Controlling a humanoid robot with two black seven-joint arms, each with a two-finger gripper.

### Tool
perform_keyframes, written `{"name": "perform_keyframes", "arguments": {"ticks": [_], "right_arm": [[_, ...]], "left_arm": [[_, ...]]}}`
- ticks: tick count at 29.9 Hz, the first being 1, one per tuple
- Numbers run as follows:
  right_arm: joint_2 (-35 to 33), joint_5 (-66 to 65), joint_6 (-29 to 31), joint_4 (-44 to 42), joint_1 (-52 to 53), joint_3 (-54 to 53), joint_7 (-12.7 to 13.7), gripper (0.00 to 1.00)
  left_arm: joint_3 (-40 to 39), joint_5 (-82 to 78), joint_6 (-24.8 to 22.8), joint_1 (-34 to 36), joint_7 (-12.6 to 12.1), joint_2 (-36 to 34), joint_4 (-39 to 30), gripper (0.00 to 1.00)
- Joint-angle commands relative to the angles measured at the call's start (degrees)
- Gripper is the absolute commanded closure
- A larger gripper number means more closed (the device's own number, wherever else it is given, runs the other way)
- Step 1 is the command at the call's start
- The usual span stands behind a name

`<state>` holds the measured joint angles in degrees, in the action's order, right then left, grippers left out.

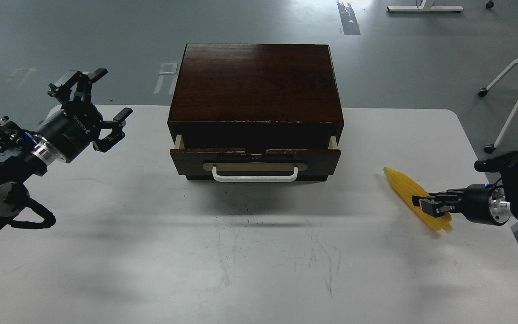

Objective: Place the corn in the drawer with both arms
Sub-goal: 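Lift the corn and carry it over the open drawer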

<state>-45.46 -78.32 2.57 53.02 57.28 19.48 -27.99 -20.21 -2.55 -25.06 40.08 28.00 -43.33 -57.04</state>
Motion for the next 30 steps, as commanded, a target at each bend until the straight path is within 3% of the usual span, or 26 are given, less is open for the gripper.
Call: {"name": "perform_keyframes", "arguments": {"ticks": [1, 7, 14, 18, 24, 30], "right_arm": [[-1.73, 0.45, -0.02, 1.46, 3.17, -0.5, -0.01, 1.0], [-6.75, 0.72, 0.24, 6.48, 15.12, -0.5, -0.01, 1.0], [-6.4, 0.54, 3.22, 9.2, 31.04, 0.29, -0.01, 1.0], [-0.09, 0.19, 6.92, 11.22, 39.73, 2.3, -0.01, 1.0], [13.26, 0.1, 6.83, 11.75, 51.68, 11.0, -0.01, 1.0], [24.61, -0.07, 6.66, 12.45, 56.44, 14.26, -0.01, 1.0]], "left_arm": [[-0.09, 0.0, 0.01, 0.26, 0.0, -0.08, 0.0, 0.01], [-0.09, 0.0, -0.08, 0.52, 0.0, -0.26, -0.09, 0.01], [-0.09, 0.0, -0.08, 0.52, 0.0, -0.26, -0.09, 0.01], [-0.18, 0.0, -0.08, 0.52, 0.0, -0.43, -0.09, 0.01], [-0.35, 0.09, -0.52, 0.7, 0.0, -0.61, -0.09, 0.01], [-0.35, 0.0, -0.52, 0.79, 0.0, -0.79, -0.09, 0.01]]}}
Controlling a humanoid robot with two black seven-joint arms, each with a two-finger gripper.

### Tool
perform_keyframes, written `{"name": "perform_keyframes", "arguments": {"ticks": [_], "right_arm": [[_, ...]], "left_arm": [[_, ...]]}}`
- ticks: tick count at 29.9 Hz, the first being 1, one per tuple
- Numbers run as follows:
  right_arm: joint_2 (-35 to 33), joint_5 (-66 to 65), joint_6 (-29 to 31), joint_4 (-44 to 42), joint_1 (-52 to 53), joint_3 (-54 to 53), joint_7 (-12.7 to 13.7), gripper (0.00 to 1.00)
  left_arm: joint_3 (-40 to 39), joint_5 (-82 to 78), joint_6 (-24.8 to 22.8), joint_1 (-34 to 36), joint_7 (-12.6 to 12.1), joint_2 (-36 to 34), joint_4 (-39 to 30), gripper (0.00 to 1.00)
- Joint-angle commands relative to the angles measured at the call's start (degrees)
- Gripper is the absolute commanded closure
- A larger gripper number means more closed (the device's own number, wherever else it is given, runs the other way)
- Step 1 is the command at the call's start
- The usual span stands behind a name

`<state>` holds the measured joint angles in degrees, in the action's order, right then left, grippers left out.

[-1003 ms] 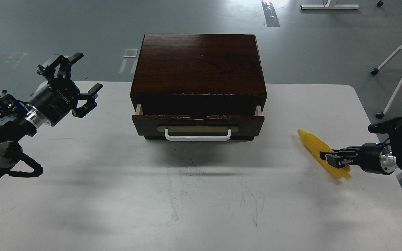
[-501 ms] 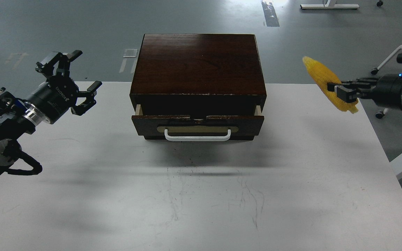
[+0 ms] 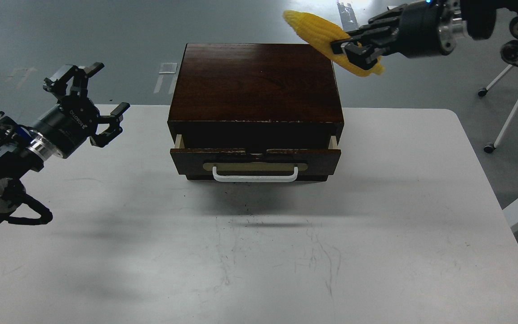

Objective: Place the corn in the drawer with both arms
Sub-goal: 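Lift the corn and carry it over the open drawer, then lower the corn into the drawer and open the right gripper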

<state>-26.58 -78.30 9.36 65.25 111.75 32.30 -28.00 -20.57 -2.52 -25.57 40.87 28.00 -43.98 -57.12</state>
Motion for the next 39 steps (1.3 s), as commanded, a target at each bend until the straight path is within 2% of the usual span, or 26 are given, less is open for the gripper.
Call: {"name": "perform_keyframes", "arguments": {"ticks": [1, 6, 13, 32, 36, 39], "right_arm": [[6.79, -0.1, -0.22, 0.23, 2.15, 1.71, 0.0, 1.0], [12.85, -2.2, -0.57, 1.54, 2.33, 4.17, 0.0, 1.0], [16.99, -6.77, -2.24, 1.98, 2.33, 6.19, 0.0, 1.0], [17.87, -8.19, -3.64, 0.14, -0.4, 10.15, 0.0, 0.97], [17.96, -8.19, -3.64, -0.12, -1.27, 10.15, 0.0, 0.91], [17.96, -8.19, -3.64, -0.13, -1.45, 10.15, 0.0, 0.79]], "left_arm": [[0.01, -0.03, -0.01, 0.0, 0.0, -0.14, -0.01, 0.01], [0.01, -0.03, -0.01, 0.0, 0.0, -0.84, -0.18, 0.01], [0.01, -0.03, -0.01, 0.0, 0.0, -1.89, -0.36, 0.01], [0.01, -0.03, -0.01, -0.09, 0.0, -2.07, -0.53, 0.01], [0.01, -0.03, -0.01, -0.09, 0.0, -2.16, -0.62, 0.01], [0.01, -0.03, -0.01, -0.09, 0.0, -2.07, -0.62, 0.01]]}}
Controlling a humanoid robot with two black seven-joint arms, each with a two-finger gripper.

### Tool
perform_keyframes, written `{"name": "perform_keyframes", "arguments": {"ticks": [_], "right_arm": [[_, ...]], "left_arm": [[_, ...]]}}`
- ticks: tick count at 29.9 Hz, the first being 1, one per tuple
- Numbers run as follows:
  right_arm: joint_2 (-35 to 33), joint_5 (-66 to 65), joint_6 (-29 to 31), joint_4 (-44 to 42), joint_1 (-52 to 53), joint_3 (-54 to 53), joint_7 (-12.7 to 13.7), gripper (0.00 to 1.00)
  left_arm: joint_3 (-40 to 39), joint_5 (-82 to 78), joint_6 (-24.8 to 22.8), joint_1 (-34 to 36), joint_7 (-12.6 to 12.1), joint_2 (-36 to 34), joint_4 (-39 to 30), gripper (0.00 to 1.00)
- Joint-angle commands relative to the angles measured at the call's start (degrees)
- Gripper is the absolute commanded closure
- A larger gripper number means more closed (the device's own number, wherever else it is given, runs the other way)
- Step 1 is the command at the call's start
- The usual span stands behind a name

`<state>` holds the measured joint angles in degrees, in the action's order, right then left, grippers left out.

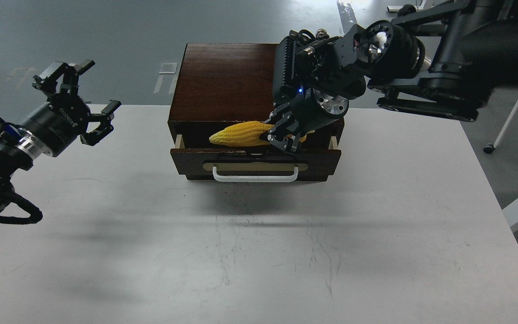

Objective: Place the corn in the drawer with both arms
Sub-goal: 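Lower the corn into the drawer and open the right gripper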

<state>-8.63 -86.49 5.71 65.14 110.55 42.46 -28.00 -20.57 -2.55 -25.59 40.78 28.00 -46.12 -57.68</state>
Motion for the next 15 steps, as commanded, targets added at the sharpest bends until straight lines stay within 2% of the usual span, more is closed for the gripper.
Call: {"name": "perform_keyframes", "arguments": {"ticks": [1, 6, 15], "right_arm": [[0.02, 0.01, 0.0, -0.01, -0.33, -0.01, 0.0, 0.71], [0.02, 0.1, -0.09, 0.07, -0.33, -0.09, 0.0, 0.47], [-0.16, 0.1, -0.35, 0.16, -0.24, -0.01, 0.0, 0.29]], "left_arm": [[0.0, 0.0, 0.01, 0.0, 0.0, 0.06, 0.02, 0.01], [0.0, 0.0, 0.01, 0.0, 0.0, 0.06, -0.06, 0.01], [0.0, 0.0, 0.01, 0.0, 0.0, 0.06, 0.02, 0.01]]}}
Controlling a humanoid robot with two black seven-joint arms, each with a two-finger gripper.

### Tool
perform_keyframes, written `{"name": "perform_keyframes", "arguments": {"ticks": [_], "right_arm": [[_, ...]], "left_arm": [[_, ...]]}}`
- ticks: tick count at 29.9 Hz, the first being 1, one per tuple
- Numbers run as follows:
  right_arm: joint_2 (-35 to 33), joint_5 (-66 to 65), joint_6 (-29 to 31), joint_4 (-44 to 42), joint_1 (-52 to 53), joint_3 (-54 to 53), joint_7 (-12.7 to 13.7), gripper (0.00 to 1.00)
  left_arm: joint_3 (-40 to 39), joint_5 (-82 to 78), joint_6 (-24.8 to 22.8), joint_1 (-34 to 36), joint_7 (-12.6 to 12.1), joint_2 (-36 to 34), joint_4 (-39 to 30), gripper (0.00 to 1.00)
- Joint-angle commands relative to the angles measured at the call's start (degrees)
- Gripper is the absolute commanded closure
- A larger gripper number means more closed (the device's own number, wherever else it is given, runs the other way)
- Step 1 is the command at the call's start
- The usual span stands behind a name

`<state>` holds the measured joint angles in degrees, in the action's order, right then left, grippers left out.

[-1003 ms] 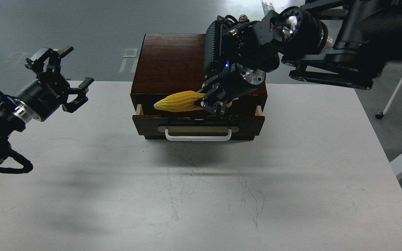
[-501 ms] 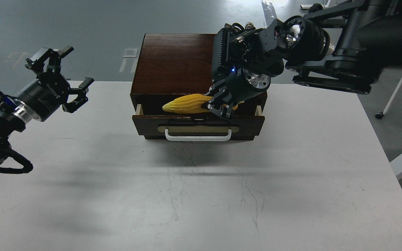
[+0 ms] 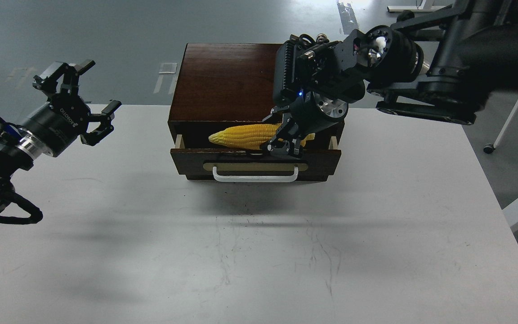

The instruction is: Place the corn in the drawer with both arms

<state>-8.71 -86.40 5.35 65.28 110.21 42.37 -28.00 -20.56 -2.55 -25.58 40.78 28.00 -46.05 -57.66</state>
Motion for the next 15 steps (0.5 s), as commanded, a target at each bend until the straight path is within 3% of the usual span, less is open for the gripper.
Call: {"name": "perform_keyframes", "arguments": {"ticks": [1, 9, 15], "right_arm": [[-0.08, 0.0, -0.08, 0.02, 0.17, 0.08, 0.0, 0.28], [-2.0, 1.23, -0.34, 0.29, 2.28, -1.23, 0.0, 0.22], [-9.3, 13.16, -0.08, 0.28, 2.9, -4.84, 0.0, 0.06]], "left_arm": [[0.0, 0.0, -0.08, 0.09, 0.0, 0.0, 0.01, 0.01], [-0.35, 0.0, -0.08, 0.26, 0.0, 0.0, 0.01, 0.01], [-0.35, 0.0, -1.22, 0.44, 0.0, 0.0, 0.01, 0.01]]}}
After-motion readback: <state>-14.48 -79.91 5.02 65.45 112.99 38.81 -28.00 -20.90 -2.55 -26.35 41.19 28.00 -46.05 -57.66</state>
